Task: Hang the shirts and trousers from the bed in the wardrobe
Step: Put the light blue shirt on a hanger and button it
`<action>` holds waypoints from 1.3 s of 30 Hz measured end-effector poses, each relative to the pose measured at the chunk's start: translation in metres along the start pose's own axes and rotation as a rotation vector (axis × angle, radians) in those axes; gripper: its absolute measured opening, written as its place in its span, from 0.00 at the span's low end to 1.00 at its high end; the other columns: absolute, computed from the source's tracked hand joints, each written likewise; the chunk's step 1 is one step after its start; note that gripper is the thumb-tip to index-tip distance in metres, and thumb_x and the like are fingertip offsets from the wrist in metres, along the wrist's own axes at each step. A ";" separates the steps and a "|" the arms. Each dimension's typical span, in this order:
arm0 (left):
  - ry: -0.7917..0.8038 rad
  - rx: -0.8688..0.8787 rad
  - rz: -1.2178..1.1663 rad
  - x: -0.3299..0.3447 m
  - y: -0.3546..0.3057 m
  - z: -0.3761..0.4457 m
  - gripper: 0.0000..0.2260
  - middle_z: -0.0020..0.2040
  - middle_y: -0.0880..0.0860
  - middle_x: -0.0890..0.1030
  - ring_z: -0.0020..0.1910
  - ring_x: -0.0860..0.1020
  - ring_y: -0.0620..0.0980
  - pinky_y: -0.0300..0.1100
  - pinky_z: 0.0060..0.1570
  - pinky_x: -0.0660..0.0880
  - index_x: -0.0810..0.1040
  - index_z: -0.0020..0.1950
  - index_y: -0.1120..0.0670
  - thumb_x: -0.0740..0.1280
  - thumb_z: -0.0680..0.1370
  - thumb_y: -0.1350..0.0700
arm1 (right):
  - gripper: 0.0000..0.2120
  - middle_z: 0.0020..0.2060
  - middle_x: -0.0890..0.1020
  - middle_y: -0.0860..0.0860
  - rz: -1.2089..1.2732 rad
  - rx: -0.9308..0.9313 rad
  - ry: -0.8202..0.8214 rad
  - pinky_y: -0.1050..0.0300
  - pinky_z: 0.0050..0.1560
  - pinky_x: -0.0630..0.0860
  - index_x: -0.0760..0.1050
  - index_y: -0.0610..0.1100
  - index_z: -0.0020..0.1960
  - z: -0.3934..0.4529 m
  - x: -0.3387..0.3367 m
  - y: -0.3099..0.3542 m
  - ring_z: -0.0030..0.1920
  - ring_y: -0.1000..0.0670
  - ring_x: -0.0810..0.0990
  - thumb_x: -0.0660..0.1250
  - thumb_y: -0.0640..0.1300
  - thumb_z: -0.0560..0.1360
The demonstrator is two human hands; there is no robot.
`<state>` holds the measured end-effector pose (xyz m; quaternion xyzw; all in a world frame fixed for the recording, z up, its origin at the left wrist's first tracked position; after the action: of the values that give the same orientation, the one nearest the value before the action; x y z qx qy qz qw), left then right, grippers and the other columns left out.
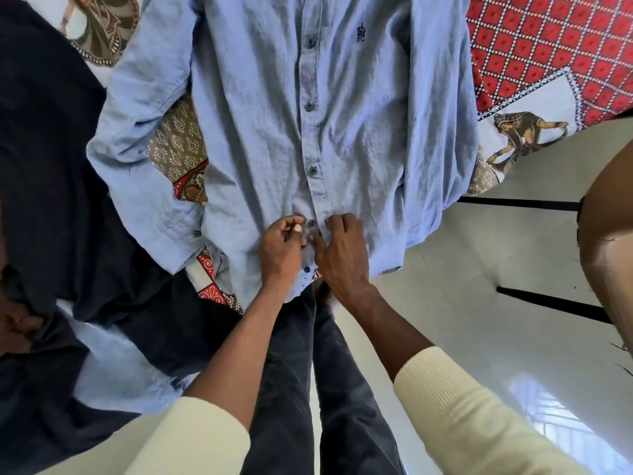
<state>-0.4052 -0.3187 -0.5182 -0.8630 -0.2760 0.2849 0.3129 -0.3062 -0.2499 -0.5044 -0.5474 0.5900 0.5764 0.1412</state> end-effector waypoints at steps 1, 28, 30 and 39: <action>0.013 0.011 0.038 0.001 -0.004 0.001 0.05 0.43 0.49 0.84 0.40 0.80 0.46 0.39 0.45 0.79 0.82 0.50 0.54 0.68 0.79 0.61 | 0.09 0.45 0.77 0.39 -0.016 -0.005 -0.002 0.48 0.42 0.75 0.75 0.35 0.46 0.002 0.000 0.001 0.45 0.38 0.77 0.73 0.37 0.70; -0.056 -0.289 -0.179 0.018 -0.017 -0.024 0.05 0.37 0.55 0.85 0.36 0.84 0.54 0.55 0.44 0.83 0.83 0.39 0.54 0.71 0.74 0.62 | 0.07 0.32 0.82 0.46 0.835 0.656 0.138 0.54 0.37 0.80 0.79 0.38 0.41 0.004 -0.013 0.000 0.32 0.51 0.81 0.65 0.34 0.76; -0.051 -0.290 -0.178 0.017 -0.016 -0.023 0.05 0.37 0.56 0.85 0.38 0.84 0.56 0.57 0.45 0.82 0.84 0.40 0.54 0.71 0.74 0.61 | 0.08 0.32 0.83 0.46 0.800 0.644 0.119 0.54 0.37 0.81 0.80 0.40 0.40 0.004 -0.012 0.000 0.32 0.51 0.81 0.64 0.34 0.76; -0.074 -0.351 -0.253 0.014 -0.020 -0.022 0.04 0.32 0.54 0.83 0.26 0.79 0.46 0.37 0.28 0.74 0.83 0.40 0.58 0.72 0.75 0.62 | 0.08 0.32 0.83 0.42 0.973 0.803 0.220 0.56 0.32 0.78 0.81 0.36 0.40 0.006 -0.017 -0.004 0.31 0.48 0.81 0.64 0.37 0.72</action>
<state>-0.3867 -0.3046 -0.4946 -0.8517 -0.4387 0.2225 0.1808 -0.2993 -0.2354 -0.4949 -0.1773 0.9521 0.2492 -0.0039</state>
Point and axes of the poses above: each hand's wrist, its own z-axis towards the middle knuckle, its own x-axis out of the palm, y = z × x, the point moved 4 cm from there along z, towards the middle knuckle
